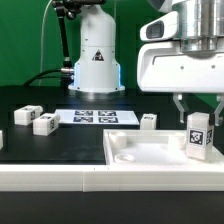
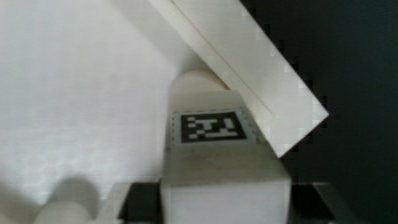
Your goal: Assemble one leg
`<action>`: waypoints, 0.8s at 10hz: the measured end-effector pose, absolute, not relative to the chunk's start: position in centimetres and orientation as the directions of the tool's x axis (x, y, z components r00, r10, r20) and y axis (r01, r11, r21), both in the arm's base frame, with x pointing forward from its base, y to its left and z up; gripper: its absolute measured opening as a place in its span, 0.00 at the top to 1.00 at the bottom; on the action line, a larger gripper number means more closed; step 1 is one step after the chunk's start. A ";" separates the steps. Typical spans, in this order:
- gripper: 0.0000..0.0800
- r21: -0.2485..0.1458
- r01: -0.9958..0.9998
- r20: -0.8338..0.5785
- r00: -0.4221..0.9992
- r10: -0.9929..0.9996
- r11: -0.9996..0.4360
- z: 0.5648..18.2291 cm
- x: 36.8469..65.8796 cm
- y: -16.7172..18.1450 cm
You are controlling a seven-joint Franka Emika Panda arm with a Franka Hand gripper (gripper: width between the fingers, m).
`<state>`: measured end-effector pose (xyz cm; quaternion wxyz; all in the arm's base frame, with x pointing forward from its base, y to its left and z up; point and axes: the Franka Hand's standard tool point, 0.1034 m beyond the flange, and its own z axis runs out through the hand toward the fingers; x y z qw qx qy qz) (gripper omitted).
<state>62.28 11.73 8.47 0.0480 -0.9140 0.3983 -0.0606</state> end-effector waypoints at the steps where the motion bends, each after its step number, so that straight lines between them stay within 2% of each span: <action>1: 0.63 -0.141 -0.740 0.063 0.656 -0.752 -0.657 8.5 62.3 11.7; 3: 0.63 -0.150 -0.782 0.046 0.605 -0.795 -0.605 8.4 62.3 11.6; 5: 0.32 -0.148 -0.753 0.051 0.642 -0.765 -0.641 8.4 62.3 11.6; 6: 0.23 -0.134 -0.683 0.062 0.717 -0.694 -0.718 8.5 62.2 11.7; 8: 0.20 -0.101 -0.476 0.074 0.872 -0.483 -0.874 8.7 62.3 11.7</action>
Offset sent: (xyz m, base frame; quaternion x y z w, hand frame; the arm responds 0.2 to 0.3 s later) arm 0.0000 0.0000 0.0000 0.0000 0.0000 -0.0650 0.9979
